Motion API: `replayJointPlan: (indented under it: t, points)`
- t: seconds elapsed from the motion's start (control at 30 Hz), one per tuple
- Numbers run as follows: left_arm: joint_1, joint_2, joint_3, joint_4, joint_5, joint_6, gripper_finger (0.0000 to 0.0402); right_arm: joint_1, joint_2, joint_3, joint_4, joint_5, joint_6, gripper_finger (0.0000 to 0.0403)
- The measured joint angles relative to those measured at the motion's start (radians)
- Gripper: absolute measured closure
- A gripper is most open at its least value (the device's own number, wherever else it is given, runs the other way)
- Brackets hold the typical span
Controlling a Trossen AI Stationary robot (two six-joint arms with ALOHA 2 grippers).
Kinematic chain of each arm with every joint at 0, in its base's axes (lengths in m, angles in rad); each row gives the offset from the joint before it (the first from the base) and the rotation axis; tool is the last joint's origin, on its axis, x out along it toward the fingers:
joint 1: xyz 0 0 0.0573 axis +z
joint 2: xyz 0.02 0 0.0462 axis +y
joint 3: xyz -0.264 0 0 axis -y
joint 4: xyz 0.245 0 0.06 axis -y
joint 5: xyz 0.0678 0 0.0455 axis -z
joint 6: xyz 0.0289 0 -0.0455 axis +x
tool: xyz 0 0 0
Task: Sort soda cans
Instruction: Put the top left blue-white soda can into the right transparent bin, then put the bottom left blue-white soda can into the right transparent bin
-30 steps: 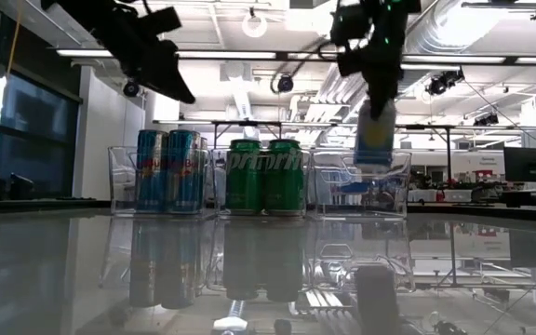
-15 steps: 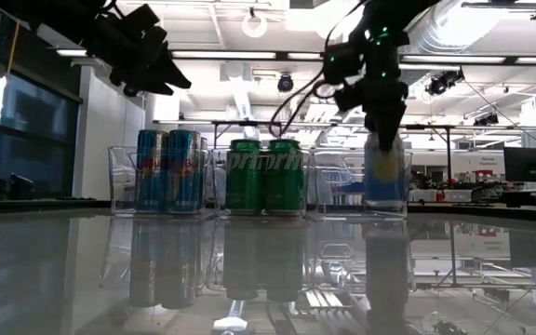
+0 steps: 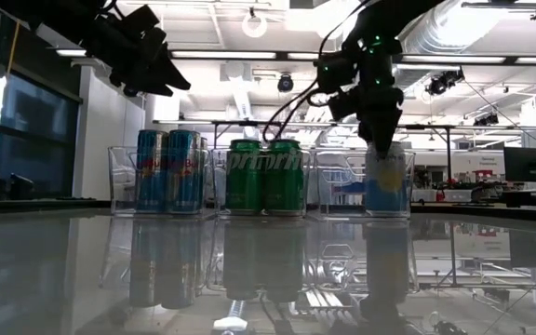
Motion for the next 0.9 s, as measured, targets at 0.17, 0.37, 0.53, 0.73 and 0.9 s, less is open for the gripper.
replayJointPlan:
  t: [0.17,0.37,0.53,0.73,0.9]
  points:
    - [0.000,0.000,0.000,0.000,-0.002,0.006,0.0069,0.000,0.000,0.075,-0.030,-0.001,0.002,0.0050]
    - [0.000,0.000,0.000,-0.005,-0.002,0.006,0.0069,0.015,-0.021,0.213,-0.131,0.069,0.040,0.0049]
    - [0.000,-0.004,0.000,-0.041,-0.003,-0.013,0.0069,0.124,-0.152,0.233,-0.110,0.166,0.126,0.0048]
    - [-0.008,-0.003,0.000,-0.057,-0.004,-0.029,0.0069,0.432,-0.364,0.114,0.042,0.312,0.352,0.0048]
    - [-0.032,-0.003,0.001,-0.045,-0.004,-0.029,0.0069,0.725,-0.453,-0.027,0.200,0.471,0.639,0.0048]
